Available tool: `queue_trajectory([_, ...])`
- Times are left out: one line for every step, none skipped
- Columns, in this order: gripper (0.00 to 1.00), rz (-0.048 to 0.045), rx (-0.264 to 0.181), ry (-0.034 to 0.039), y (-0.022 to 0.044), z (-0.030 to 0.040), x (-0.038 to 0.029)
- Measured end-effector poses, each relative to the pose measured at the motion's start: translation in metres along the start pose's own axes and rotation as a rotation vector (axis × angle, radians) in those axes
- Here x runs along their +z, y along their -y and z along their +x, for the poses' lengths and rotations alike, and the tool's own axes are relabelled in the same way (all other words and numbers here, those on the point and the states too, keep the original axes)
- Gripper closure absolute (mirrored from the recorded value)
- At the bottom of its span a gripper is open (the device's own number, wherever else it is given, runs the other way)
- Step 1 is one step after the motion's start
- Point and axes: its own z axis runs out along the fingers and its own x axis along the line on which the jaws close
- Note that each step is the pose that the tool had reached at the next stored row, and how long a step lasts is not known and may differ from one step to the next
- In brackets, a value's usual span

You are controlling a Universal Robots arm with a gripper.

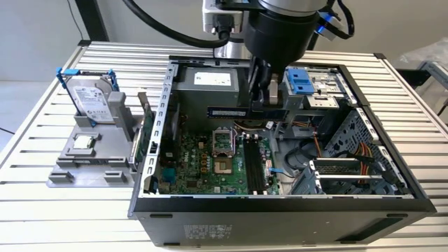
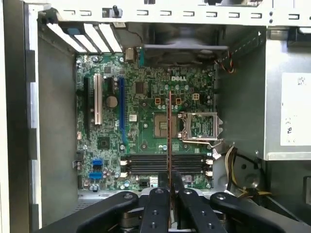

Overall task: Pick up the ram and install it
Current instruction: 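Pick up the ram and move it above insertion slot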

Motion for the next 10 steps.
queue_trajectory([1.00,-0.0002,0.000,0.0000,0.0028,-0.0001,-0.0001])
queue_trajectory([1.00,-0.0003,0.000,0.0002,0.0057,-0.0002,-0.0001])
queue_trajectory([1.00,-0.0005,0.000,0.0002,0.0087,-0.0002,-0.0002])
queue_trajectory([1.00,-0.0007,0.000,0.0002,0.0116,-0.0003,-0.0003])
queue_trajectory([1.00,-0.0008,0.000,0.0002,0.0143,-0.0004,-0.0004])
queue_trajectory([1.00,-0.0009,0.000,0.0002,0.0171,-0.0005,-0.0004])
queue_trajectory([1.00,-0.0010,0.000,0.0003,0.0198,-0.0005,-0.0004])
queue_trajectory([1.00,-0.0011,0.000,0.0003,0.0222,-0.0006,-0.0005])
queue_trajectory([1.00,-0.0012,0.000,0.0003,0.0246,-0.0007,-0.0006])
queue_trajectory([1.00,-0.0012,0.000,0.0003,0.0272,-0.0007,-0.0006])
